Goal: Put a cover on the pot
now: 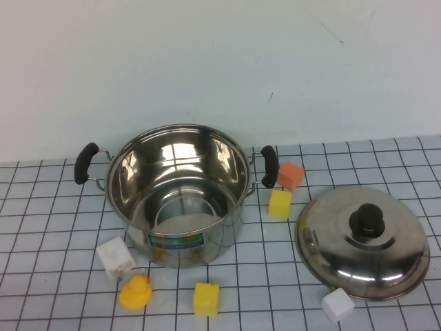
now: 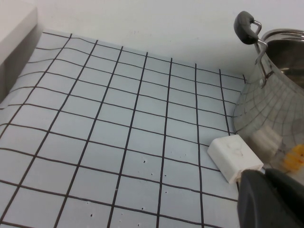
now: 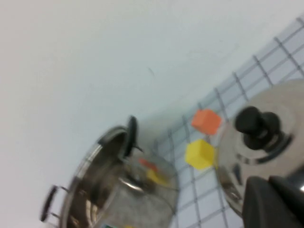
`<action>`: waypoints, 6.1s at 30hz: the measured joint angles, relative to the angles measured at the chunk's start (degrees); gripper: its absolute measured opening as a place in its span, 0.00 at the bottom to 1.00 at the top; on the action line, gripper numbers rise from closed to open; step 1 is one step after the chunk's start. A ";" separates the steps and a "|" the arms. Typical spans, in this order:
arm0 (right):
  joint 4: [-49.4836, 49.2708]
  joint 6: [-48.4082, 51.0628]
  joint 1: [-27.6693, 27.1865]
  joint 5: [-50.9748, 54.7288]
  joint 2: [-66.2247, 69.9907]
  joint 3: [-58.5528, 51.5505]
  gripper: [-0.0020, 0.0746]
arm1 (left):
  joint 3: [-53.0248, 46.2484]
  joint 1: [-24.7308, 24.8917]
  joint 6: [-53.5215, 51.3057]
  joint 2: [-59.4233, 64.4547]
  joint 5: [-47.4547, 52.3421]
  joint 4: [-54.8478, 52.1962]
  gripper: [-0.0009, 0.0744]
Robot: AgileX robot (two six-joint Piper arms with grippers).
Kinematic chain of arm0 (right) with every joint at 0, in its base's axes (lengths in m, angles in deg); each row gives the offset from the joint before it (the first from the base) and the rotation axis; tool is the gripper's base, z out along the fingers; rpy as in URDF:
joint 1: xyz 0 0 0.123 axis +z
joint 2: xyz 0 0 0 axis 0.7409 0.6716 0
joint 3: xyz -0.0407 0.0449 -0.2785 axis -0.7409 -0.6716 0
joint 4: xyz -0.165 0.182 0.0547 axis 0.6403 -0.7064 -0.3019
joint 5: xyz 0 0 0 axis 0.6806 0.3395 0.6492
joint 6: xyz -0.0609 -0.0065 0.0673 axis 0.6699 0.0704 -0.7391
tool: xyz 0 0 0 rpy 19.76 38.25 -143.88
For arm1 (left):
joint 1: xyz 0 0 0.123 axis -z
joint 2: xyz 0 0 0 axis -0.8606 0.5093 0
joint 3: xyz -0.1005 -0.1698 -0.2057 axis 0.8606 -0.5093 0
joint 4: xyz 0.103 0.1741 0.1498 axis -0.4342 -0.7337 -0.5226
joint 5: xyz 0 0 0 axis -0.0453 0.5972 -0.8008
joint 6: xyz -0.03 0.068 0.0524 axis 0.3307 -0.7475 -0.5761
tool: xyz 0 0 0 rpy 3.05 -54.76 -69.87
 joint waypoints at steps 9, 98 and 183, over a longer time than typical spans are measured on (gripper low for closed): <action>-8.58 24.26 -0.04 -4.11 0.00 0.00 0.02 | 0.00 0.00 0.00 0.00 0.00 0.00 0.01; 68.33 -20.61 15.84 -63.81 71.05 23.19 0.47 | 0.00 0.00 0.01 0.00 0.00 0.00 0.01; 88.05 -40.36 45.47 -30.42 123.35 92.54 0.47 | 0.00 0.00 -0.14 0.00 0.00 0.00 0.01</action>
